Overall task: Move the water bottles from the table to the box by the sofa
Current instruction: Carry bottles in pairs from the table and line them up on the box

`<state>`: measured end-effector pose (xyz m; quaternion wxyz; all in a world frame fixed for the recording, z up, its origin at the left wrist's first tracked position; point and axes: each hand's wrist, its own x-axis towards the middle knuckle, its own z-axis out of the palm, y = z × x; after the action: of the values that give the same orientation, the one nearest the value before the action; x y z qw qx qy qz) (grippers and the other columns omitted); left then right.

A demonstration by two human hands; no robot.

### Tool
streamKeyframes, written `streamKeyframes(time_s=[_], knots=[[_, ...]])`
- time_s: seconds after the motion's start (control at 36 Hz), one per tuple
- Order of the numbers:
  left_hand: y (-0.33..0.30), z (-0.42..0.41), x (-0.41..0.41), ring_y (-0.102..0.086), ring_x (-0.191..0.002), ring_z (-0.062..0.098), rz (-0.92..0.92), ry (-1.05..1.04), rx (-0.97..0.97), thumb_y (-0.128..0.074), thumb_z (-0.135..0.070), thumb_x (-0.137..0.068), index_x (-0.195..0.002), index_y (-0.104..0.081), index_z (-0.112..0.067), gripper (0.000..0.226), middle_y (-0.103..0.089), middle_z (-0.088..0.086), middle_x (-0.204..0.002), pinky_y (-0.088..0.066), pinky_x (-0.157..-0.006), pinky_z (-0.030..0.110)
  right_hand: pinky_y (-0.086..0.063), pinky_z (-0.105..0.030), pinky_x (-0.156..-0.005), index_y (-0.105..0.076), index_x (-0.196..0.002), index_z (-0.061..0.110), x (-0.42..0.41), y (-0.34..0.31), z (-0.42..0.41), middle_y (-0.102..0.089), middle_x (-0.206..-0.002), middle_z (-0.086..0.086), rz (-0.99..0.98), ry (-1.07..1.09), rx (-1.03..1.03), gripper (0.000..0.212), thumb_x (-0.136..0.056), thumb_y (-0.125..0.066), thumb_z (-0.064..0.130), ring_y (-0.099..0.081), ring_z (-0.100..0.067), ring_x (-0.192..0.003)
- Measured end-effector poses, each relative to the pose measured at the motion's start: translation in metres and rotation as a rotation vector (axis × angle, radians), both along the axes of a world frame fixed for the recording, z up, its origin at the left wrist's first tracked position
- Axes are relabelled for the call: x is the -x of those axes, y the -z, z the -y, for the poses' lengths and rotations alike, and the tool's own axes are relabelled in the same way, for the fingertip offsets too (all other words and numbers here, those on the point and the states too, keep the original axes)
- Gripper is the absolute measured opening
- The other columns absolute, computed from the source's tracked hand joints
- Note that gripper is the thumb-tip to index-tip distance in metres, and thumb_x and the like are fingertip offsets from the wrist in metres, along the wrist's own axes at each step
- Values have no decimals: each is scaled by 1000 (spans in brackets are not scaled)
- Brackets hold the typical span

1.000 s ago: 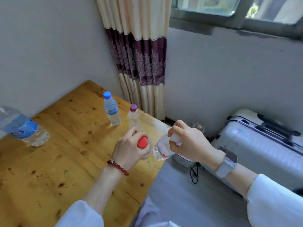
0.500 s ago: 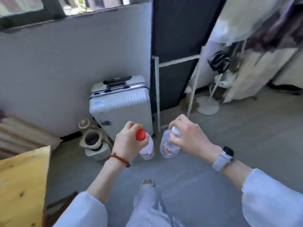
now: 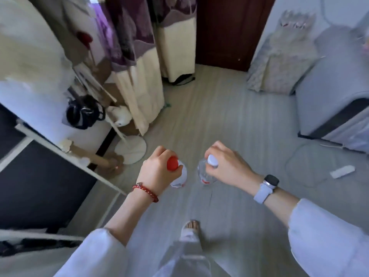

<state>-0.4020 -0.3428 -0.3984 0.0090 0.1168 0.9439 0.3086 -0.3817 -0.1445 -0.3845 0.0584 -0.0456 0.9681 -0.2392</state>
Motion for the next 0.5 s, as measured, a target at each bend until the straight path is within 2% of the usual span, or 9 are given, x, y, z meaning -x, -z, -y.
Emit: streamKeyframes(time_s=[0.06,0.31,0.5], knots=[[-4,-35,45,-59,-78,33,-11,66,-3,-72,-21,-70,-89,-64,-11,23,-57,7,-92,-49,-70,36,-47,-38,-74,-57,-96,12,30,-4,-31,-51,-106,-7,3,74,-1,19,-80,-54,21,-57,-36,-86],[-3,-195,220,-59,-80,31,-11,261,-20,-72,-21,-70,-92,-64,-10,26,-57,8,-92,-48,-71,33,-49,-41,-78,-58,-96,15,157,-1,-172,-50,-105,-7,11,432,39,18,-78,-56,18,-57,-39,-87],[15,-325,348,-59,-84,26,17,317,-24,-73,-22,-69,-91,-65,-13,25,-59,5,-92,-45,-75,29,-47,-38,-79,-59,-86,17,275,18,-295,-51,-99,-8,31,508,43,12,-75,-57,20,-57,-39,-86]])
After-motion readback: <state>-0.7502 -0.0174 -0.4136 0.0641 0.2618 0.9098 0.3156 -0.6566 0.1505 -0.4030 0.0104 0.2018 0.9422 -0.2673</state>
